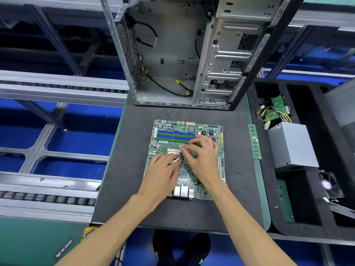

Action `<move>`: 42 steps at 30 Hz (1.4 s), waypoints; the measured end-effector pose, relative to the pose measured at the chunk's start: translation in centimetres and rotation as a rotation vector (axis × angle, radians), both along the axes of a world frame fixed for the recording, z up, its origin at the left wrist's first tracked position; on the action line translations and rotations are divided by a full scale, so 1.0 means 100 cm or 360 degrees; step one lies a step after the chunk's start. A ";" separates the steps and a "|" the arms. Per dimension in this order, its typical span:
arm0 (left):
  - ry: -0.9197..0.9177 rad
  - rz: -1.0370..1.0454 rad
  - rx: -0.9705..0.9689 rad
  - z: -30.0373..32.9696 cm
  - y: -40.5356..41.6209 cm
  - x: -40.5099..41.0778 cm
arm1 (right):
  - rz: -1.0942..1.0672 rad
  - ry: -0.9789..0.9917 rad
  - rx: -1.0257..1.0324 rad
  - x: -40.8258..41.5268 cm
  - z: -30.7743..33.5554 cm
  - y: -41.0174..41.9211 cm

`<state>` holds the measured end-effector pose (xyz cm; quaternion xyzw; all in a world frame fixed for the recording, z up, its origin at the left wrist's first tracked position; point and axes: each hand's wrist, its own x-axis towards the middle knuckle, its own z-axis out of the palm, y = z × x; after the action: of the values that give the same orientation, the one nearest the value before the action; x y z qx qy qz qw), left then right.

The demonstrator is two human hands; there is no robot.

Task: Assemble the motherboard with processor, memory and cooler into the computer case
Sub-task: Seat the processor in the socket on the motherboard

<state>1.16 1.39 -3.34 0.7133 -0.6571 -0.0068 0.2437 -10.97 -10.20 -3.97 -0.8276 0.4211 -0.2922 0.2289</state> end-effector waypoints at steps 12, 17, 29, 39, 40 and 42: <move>0.0173 -0.0053 0.0084 0.018 -0.003 0.011 | 0.0009 0.0009 0.0084 -0.002 0.013 0.010; 0.0151 -0.0051 0.0099 0.017 -0.001 0.012 | 0.0044 0.0050 0.0115 -0.005 0.014 0.014; 0.0179 0.0009 0.0021 0.010 0.004 0.011 | 0.0075 0.0184 0.0194 -0.003 0.028 0.023; 0.0218 -0.0009 -0.0030 0.005 0.008 0.013 | 0.0083 0.0427 0.0224 -0.004 0.029 0.030; 0.0215 -0.0014 -0.0019 0.006 0.008 0.013 | 0.0090 0.0430 0.0216 -0.004 0.029 0.030; 0.0214 -0.0011 -0.0006 0.006 0.008 0.012 | 0.0099 0.0437 0.0187 -0.004 0.028 0.031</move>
<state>2.40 2.19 -2.77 0.7085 -0.6417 -0.0545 0.2886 -11.42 -7.06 -1.20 -0.8576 0.4390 -0.1439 0.2263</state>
